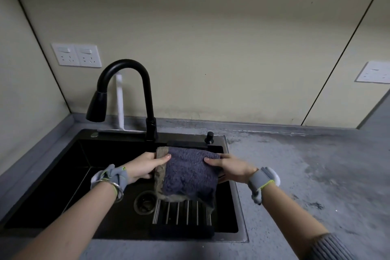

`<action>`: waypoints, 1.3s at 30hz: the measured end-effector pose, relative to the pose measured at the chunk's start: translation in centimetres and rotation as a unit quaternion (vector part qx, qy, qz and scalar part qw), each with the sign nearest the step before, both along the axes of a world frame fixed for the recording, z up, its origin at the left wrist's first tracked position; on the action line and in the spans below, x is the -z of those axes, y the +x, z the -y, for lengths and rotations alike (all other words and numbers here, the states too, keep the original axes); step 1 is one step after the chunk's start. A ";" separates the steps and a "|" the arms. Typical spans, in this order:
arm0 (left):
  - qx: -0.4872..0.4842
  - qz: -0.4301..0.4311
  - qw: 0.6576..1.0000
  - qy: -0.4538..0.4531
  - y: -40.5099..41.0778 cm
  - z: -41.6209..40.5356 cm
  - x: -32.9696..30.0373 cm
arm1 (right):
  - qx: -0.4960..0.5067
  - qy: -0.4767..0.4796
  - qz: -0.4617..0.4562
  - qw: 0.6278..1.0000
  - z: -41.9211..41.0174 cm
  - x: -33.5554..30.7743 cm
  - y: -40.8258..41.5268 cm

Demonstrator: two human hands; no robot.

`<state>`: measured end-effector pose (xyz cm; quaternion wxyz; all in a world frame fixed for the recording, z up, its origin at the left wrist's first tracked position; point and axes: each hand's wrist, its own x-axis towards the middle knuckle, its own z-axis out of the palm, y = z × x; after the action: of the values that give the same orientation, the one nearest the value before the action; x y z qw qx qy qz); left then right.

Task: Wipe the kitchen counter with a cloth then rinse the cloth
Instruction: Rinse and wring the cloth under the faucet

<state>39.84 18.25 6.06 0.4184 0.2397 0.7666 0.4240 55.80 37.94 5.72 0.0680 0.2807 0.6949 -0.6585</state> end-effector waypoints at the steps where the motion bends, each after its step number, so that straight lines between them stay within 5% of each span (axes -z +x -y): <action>1: -0.006 0.007 1.000 -0.019 0.3 -0.3 0.7 | 0.009 -0.006 0.007 1.000 0.1 0.5 0.0; 6: -0.040 0.048 0.996 -0.061 0.7 -0.3 2.7 | 0.063 -0.064 0.046 0.995 0.3 2.0 0.1; 12: -0.039 0.146 0.988 0.028 0.5 0.4 4.1 | 0.017 -0.101 -0.020 0.995 0.2 2.8 1.3; 16: 0.122 -0.063 0.990 -0.033 1.9 -0.3 5.1 | -0.084 0.176 0.003 0.981 1.4 3.5 0.9; 19: 0.101 -0.206 0.971 -0.063 2.3 -1.1 5.8 | -0.114 0.339 0.014 0.934 1.7 4.1 0.4; 23: 0.093 -0.362 0.922 -0.103 2.4 -1.0 7.1 | -0.110 0.388 0.016 0.915 1.4 5.7 0.5; 26: 0.100 -0.433 0.878 -0.178 2.5 -0.3 8.2 | -0.067 0.331 0.049 0.940 1.4 7.4 0.7; 29: 0.081 -0.397 0.895 -0.187 2.7 0.1 9.9 | -0.019 0.215 -0.010 0.976 2.0 8.7 0.9; 33: -0.013 -0.209 0.977 -0.048 3.1 0.2 11.9 | 0.059 0.109 -0.075 0.989 2.7 10.5 0.9; 39: -0.052 -0.094 0.994 -0.013 2.6 0.4 14.0 | 0.107 0.011 -0.044 0.993 1.8 13.2 1.1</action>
<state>42.43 17.81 -7.90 0.3246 0.2330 0.8195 0.4109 56.92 36.15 -7.46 -0.0369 0.3246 0.6706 -0.6660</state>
